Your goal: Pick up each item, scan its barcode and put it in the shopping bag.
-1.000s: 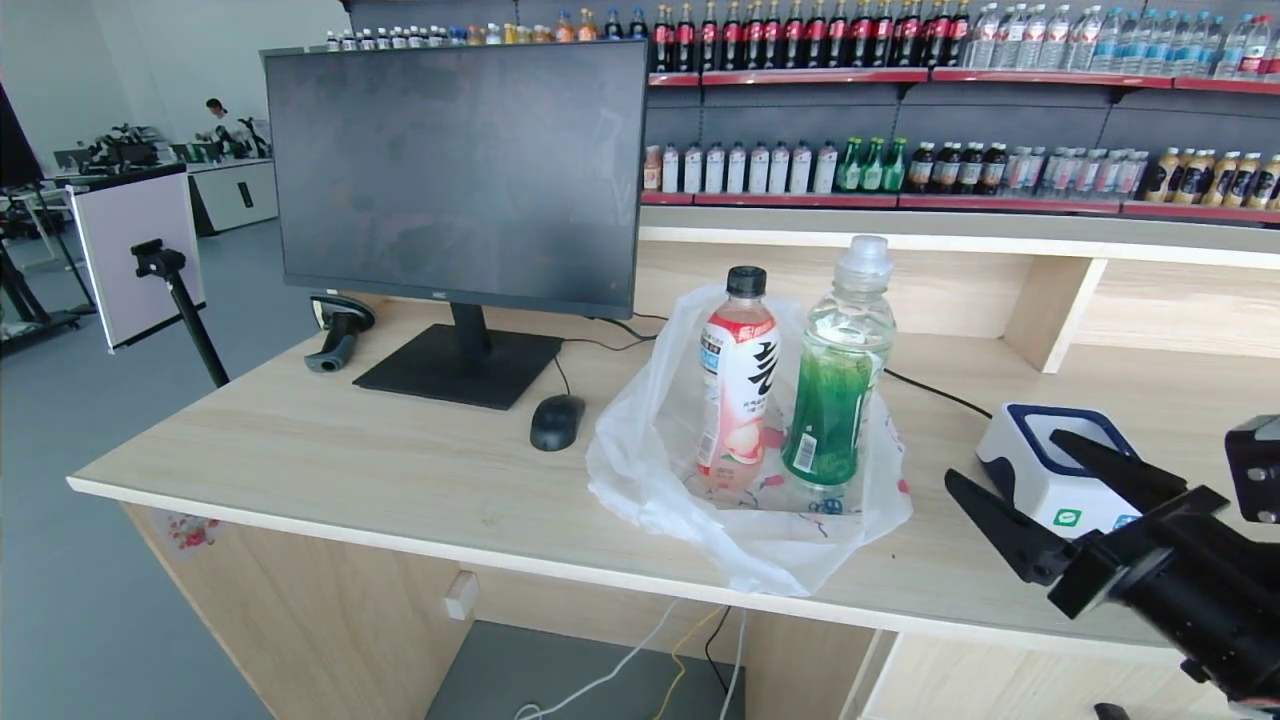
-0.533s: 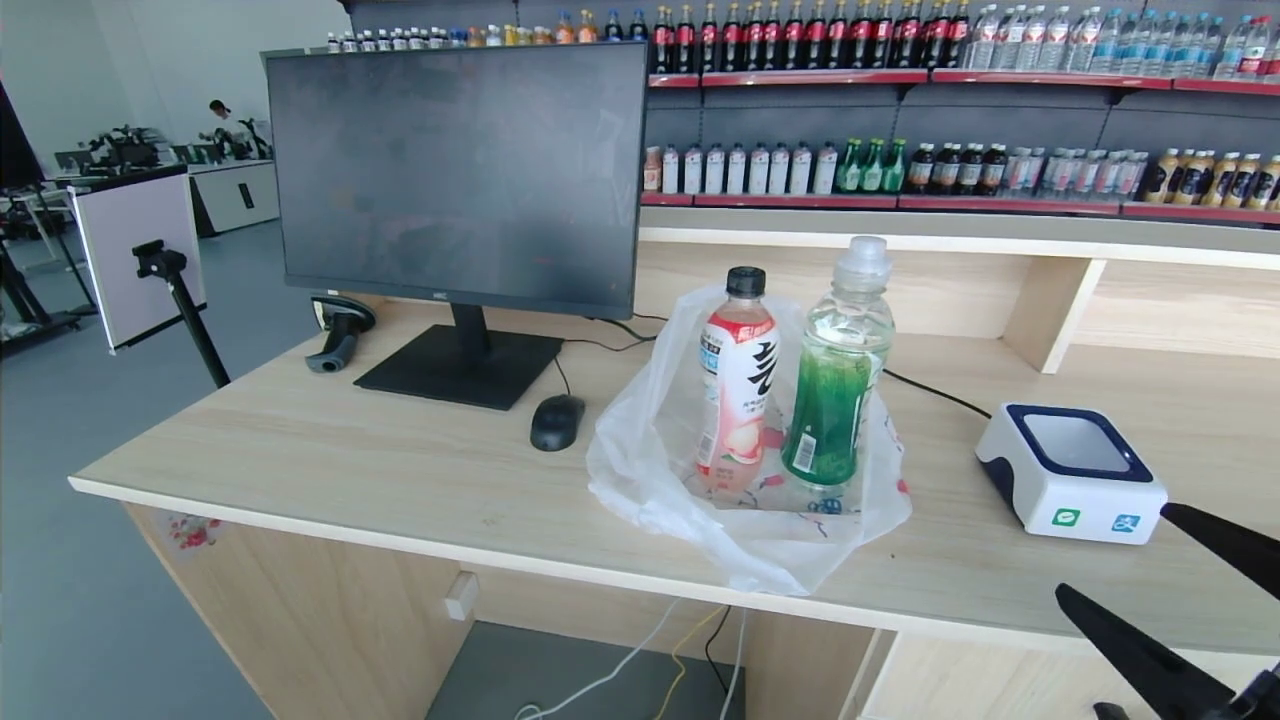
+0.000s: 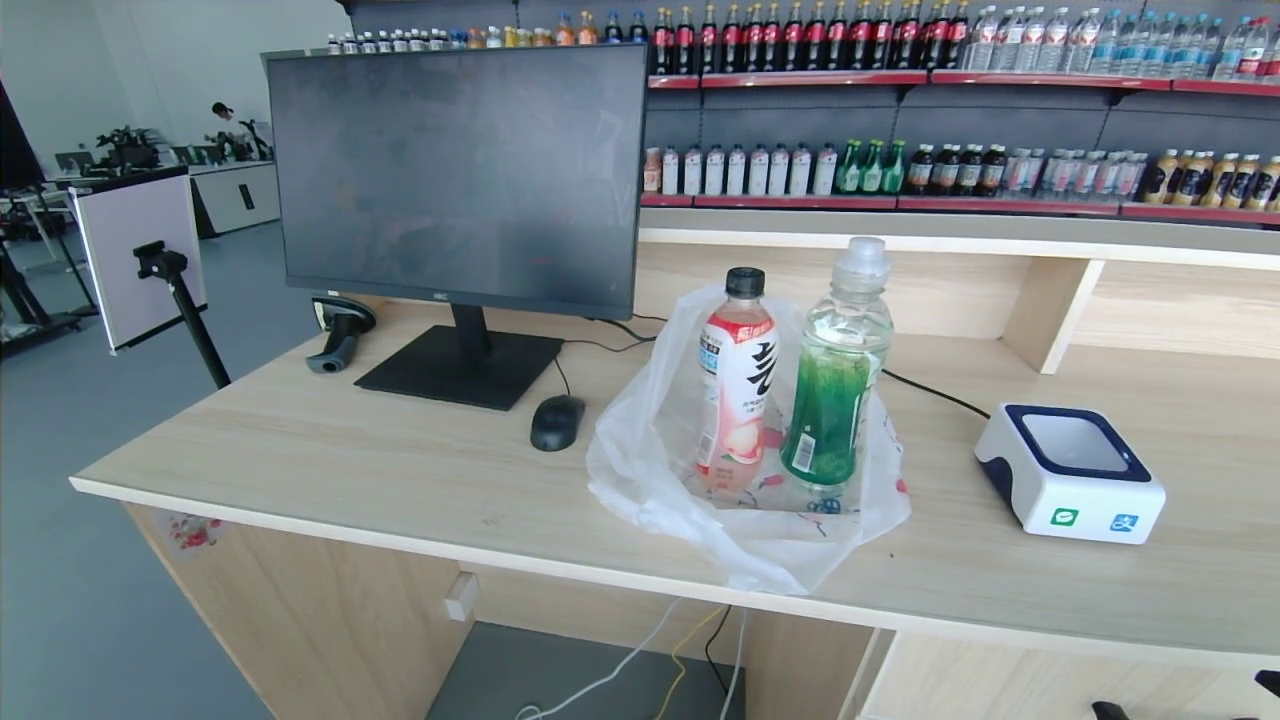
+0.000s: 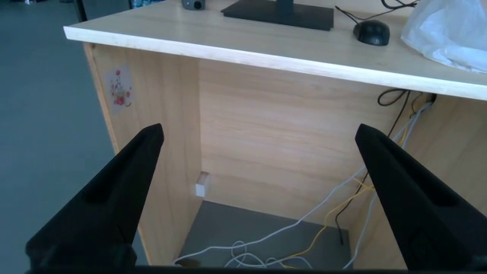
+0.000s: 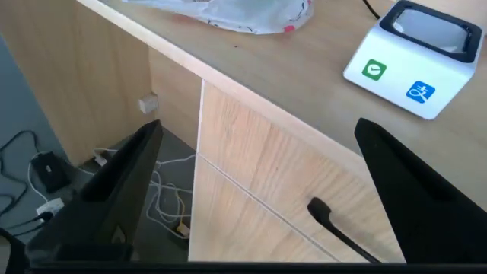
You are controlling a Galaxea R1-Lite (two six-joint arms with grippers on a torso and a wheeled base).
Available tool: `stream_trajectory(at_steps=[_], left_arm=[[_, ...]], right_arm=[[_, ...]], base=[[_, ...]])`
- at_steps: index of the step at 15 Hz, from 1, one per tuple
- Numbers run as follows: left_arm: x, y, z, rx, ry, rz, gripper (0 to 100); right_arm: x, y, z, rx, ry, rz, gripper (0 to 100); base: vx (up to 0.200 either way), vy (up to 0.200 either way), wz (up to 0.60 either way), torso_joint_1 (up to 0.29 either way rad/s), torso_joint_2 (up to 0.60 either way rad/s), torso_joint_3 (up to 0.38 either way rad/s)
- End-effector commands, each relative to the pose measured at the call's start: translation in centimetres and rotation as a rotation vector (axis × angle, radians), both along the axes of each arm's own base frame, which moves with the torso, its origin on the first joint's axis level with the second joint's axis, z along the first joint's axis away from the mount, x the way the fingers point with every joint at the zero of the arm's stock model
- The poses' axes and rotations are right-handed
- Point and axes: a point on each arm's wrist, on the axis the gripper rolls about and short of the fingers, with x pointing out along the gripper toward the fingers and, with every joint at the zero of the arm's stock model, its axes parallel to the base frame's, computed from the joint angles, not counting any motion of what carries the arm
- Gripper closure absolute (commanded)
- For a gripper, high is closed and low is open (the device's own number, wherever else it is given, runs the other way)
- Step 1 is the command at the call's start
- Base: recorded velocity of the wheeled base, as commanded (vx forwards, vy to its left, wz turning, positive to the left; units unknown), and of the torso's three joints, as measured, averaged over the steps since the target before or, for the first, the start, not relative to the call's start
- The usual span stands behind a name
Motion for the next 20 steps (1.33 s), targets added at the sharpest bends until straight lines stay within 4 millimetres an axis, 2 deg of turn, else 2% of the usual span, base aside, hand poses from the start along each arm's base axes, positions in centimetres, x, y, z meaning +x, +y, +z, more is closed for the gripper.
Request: stream_trajectory(at_steps=[1,2,4,8,11,15,18,20], left_arm=[[0.0,0.0,0.0,-0.001,-0.001,0.002,0],[0.0,0.0,0.0,-0.003,-0.001,0.002,0],[0.0,0.0,0.0,-0.003,-0.001,0.003,0],[0.0,0.0,0.0,-0.001,-0.001,0.0,0],[0.0,0.0,0.0,-0.001,-0.001,0.0,0],[0.0,0.0,0.0,-0.001,-0.001,0.002,0],[0.0,0.0,0.0,-0.001,-0.001,0.002,0],[0.0,0.0,0.0,-0.001,-0.001,0.002,0]], right_arm=[[-2.4,-1.0,-1.8,0.015,-0.071,-0.038,0],[-3.2,-1.3,-2.3,0.019,-0.076,-0.061,0],[-3.6,-1.3,-2.2,0.038,-0.071,-0.132,0],[-3.4,-1.2,-2.5,0.074,-0.034,-0.165,0],[-3.1,-0.9,-2.4,0.076,0.018,-0.307,0],[-4.1,-0.7,-2.6,0.107,-0.104,-0.44,0],[-4.1,-0.8,-2.6,0.156,-0.13,-0.448,0],[-4.1,-0.8,-2.8,0.178,-0.115,-0.447,0]], base=[[0.0,0.0,0.0,0.0,0.0,0.0],[0.0,0.0,0.0,0.0,0.0,0.0],[0.0,0.0,0.0,0.0,0.0,0.0],[0.0,0.0,0.0,0.0,0.0,0.0],[0.0,0.0,0.0,0.0,0.0,0.0],[0.0,0.0,0.0,0.0,0.0,0.0],[0.0,0.0,0.0,0.0,0.0,0.0],[-0.2,0.0,0.0,-0.002,0.0,0.0]])
